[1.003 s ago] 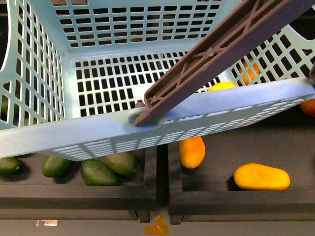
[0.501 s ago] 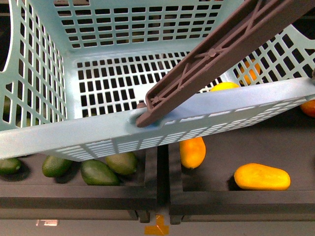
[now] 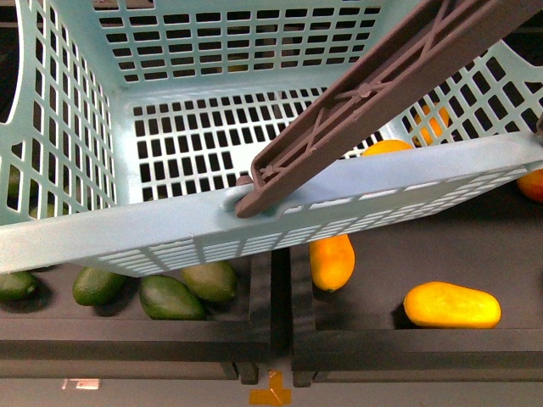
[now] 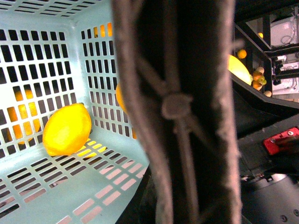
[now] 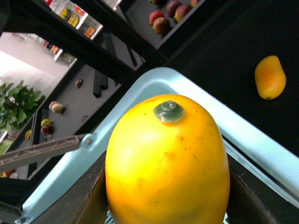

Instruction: Pick lemon and mango into basket

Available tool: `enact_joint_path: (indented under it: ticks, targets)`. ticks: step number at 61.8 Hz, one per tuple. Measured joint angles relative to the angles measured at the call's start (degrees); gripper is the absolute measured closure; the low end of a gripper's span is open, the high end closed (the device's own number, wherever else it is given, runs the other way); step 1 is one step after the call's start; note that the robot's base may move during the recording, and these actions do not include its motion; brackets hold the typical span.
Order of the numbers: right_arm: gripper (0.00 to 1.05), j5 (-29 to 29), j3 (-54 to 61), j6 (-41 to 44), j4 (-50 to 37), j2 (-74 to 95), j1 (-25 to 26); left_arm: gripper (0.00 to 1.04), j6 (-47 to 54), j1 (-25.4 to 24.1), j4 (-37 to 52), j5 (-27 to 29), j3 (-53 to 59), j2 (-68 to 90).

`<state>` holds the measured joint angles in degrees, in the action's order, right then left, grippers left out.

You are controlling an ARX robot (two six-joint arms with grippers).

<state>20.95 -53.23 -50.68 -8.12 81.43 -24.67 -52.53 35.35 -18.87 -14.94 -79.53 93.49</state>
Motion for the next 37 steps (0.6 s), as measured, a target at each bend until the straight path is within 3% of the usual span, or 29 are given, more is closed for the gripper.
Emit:
enact_joint_path:
  ticks: [4,12,37]
  targets:
    - [0.23,0.0,0.0,0.7,0.2,0.2,0.0,1.0,0.0,0.0,0.0,0.0,0.0,0.0]
    - [0.07,0.0,-0.1,1.6,1.3,-0.2,0.3,1.0,0.0,0.0,0.0,-0.1,0.0,0.0]
    - [0.09,2.7,5.1,12.6,8.7,-13.6,5.3,1.0,-0.2,-0.1,0.0,0.1,0.1,0.0]
